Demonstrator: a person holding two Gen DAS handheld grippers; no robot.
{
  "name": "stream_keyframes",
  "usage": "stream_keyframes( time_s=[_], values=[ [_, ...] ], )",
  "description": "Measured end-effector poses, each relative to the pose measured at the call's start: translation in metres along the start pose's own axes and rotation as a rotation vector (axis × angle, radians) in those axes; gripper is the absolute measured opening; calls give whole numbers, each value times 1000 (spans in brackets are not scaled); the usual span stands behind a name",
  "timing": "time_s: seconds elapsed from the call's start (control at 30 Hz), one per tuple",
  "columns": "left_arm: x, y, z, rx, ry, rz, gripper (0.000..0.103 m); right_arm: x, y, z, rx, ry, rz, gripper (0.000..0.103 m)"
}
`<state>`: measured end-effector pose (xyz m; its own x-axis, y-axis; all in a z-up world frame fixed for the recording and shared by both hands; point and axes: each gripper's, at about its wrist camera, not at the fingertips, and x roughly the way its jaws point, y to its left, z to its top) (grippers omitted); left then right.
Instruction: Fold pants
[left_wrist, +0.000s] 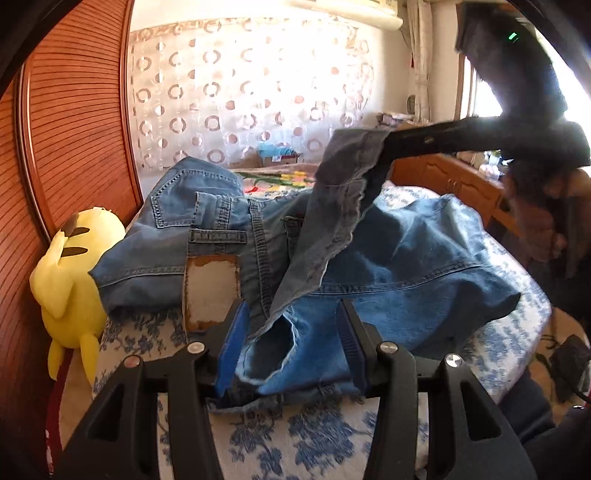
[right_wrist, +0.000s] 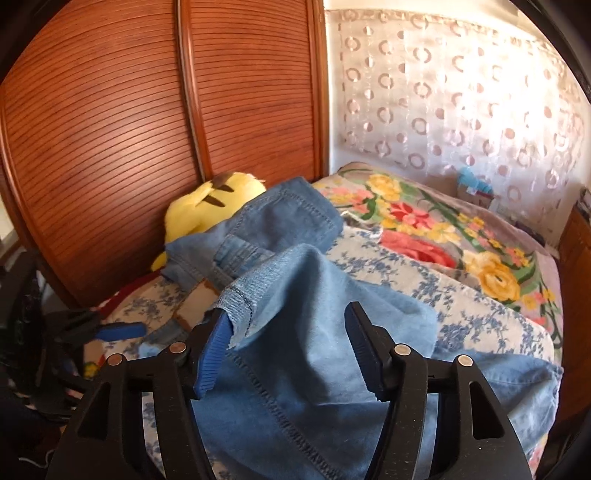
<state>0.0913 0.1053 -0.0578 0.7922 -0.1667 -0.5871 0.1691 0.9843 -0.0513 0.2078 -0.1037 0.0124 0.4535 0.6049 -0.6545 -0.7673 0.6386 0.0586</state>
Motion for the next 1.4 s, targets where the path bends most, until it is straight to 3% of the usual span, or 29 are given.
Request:
stream_keyframes(
  time_s=[0.23,0.4,0.57,0.97,1.4],
  values=[
    [39,39,2,-86,72,116,48,-2,-8,-9,31,35,44,68],
    [47,58,-4,-128,101,151,48,-5,-15,-22,18,81,69,70],
    [31,57,-6,-126,65,112,48,-14,-28,-40,47,73,10,70],
    [1,16,-8,-53,24,27,48,-41,-53,-130,113,34,-239,70],
    [49,-45,19,17,81,-100,48,-35,-61,-163,208,-44,-310,70]
  ],
)
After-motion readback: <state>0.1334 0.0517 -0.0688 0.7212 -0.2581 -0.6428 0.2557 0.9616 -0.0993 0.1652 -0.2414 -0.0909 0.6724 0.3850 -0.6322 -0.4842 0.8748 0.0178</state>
